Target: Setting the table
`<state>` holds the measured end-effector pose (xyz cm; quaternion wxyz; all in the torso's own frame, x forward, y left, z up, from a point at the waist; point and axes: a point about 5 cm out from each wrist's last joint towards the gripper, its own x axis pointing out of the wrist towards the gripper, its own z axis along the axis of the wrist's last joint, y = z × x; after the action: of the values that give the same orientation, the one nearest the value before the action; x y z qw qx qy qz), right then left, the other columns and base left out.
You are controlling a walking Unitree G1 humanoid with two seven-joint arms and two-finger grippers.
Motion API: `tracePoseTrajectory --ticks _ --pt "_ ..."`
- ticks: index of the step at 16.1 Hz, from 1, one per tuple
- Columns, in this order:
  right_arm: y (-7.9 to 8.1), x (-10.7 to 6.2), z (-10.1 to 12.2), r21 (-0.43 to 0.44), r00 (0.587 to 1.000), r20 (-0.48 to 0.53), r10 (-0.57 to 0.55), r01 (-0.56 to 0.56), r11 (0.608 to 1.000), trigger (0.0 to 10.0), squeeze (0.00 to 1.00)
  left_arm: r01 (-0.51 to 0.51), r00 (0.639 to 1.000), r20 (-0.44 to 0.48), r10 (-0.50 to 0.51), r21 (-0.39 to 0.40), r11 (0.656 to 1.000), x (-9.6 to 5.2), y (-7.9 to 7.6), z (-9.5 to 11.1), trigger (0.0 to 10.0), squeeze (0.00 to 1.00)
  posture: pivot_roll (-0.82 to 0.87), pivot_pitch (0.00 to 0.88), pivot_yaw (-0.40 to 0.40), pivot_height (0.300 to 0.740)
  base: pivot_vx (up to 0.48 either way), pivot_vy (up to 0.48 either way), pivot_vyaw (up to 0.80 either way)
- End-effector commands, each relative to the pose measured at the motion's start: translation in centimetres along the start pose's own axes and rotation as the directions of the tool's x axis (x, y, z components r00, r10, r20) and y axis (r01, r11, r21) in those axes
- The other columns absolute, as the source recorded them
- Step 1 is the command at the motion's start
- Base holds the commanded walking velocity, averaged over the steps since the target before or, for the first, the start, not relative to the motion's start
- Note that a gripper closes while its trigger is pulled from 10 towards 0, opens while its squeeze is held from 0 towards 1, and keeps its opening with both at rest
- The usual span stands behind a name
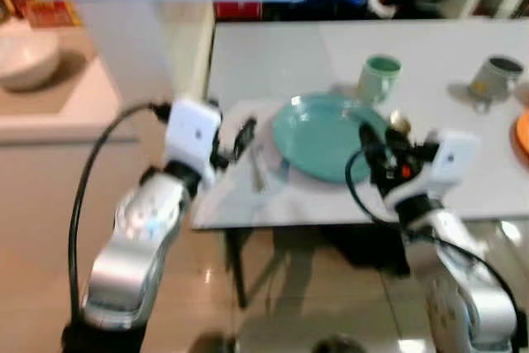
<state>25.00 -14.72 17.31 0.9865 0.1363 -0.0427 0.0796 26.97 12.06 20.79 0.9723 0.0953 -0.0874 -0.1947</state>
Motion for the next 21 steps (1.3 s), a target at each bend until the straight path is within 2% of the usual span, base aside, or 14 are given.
tracePoseTrajectory --ticks 1,3,4,6,7,8,9,10,14,15,16,17,18,21 --pt "0.8 0.3 0.3 0.009 0.999 0.016 0.037 -0.038 0.999 10.0 0.0 -0.059 0.998 -0.026 0.06 0.02 0.998 -0.5 1.1 -0.5 10.0 0.0 0.09 0.027 -0.009 0.74 0.0 0.48 0.0" --pt "1.2 0.8 0.9 0.002 0.998 0.031 0.054 -0.054 0.999 10.0 0.0 -0.084 0.996 0.0 0.084 0.02 0.996 -0.3 1.6 0.1 10.0 0.0 0.08 0.021 -0.009 0.74 0.0 0.48 0.0" --pt "1.5 1.5 1.1 -0.004 0.997 0.035 0.062 -0.062 0.998 10.0 0.0 -0.108 0.994 0.002 0.108 0.017 0.994 0.5 1.9 0.1 10.0 0.0 0.07 0.048 -0.011 0.74 0.0 0.48 0.0" --pt "1.7 2.0 1.1 -0.043 0.997 0.022 0.069 -0.068 0.997 10.0 0.0 -0.128 0.992 -0.017 0.129 0.02 0.992 0.9 1.8 0.2 10.0 0.0 0.09 0.038 -0.041 0.74 0.0 0.48 0.0" --pt "1.8 2.1 0.9 -0.038 0.997 0.014 0.072 -0.071 0.997 10.0 0.0 -0.141 0.989 -0.045 0.14 -0.013 0.99 0.9 1.8 0.0 10.0 0.0 0.09 0.035 -0.05 0.74 0.0 0.48 0.0" --pt "1.6 2.3 0.8 -0.021 0.999 0.012 0.053 -0.052 0.998 10.0 0.11 -0.145 0.988 -0.064 0.142 -0.045 0.988 0.7 1.8 -0.2 10.0 0.31 0.09 0.019 -0.06 0.74 0.0 0.48 0.0" --pt "1.5 2.6 0.8 -0.009 0.999 0.014 0.047 -0.047 0.999 10.0 1.0 -0.145 0.988 -0.067 0.141 -0.062 0.987 0.7 1.8 -0.2 10.0 0.95 0.1 0.024 -0.068 0.74 0.0 0.48 0.0" --pt "1.5 2.7 0.9 -0.011 0.999 0.016 0.049 -0.049 0.999 10.0 1.0 -0.15 0.987 -0.068 0.146 -0.06 0.987 0.7 1.9 -0.1 10.0 1.0 0.1 0.023 -0.071 0.74 0.0 0.48 0.0" --pt "1.5 3.5 1.0 -0.046 0.997 0.007 0.074 -0.074 0.996 10.0 1.0 -0.209 0.975 -0.077 0.21 0.028 0.978 0.6 2.7 -0.2 10.0 1.0 0.1 0.01 -0.075 0.74 0.0 0.48 0.0" --pt "1.5 3.6 0.9 -0.078 0.998 -0.006 0.067 -0.067 0.995 10.0 1.0 -0.232 0.969 -0.083 0.234 0.028 0.972 0.6 2.9 -0.2 10.0 0.0 0.1 0.007 -0.072 0.74 0.0 0.0 0.0" --pt "1.6 4.0 0.9 -0.125 0.999 -0.018 0.046 -0.048 0.991 10.0 0.31 -0.237 0.97 -0.057 0.236 -0.009 0.971 0.8 2.8 0.3 10.0 0.0 0.1 0.006 -0.072 0.74 0.0 0.0 0.0" --pt "1.7 4.1 1.1 -0.123 0.999 -0.016 0.049 -0.05 0.991 10.0 0.0 -0.229 0.972 -0.048 0.23 0.014 0.973 0.8 2.7 0.4 10.0 0.0 0.1 0.006 -0.071 0.74 0.0 0.0 0.0" --pt "2.0 4.4 1.2 -0.125 0.998 -0.018 0.065 -0.067 0.99 10.0 0.0 -0.226 0.973 -0.044 0.228 0.047 0.973 0.9 2.8 0.4 10.0 0.0 0.1 0.005 -0.07 0.74 0.0 0.0 0.0" --pt "2.3 5.0 1.2 -0.154 0.997 -0.026 0.079 -0.082 0.985 10.0 0.0 -0.21 0.977 -0.031 0.212 0.061 0.976 1.0 2.7 0.7 10.0 0.0 0.1 0.005 -0.074 0.74 0.319 0.0 0.27"
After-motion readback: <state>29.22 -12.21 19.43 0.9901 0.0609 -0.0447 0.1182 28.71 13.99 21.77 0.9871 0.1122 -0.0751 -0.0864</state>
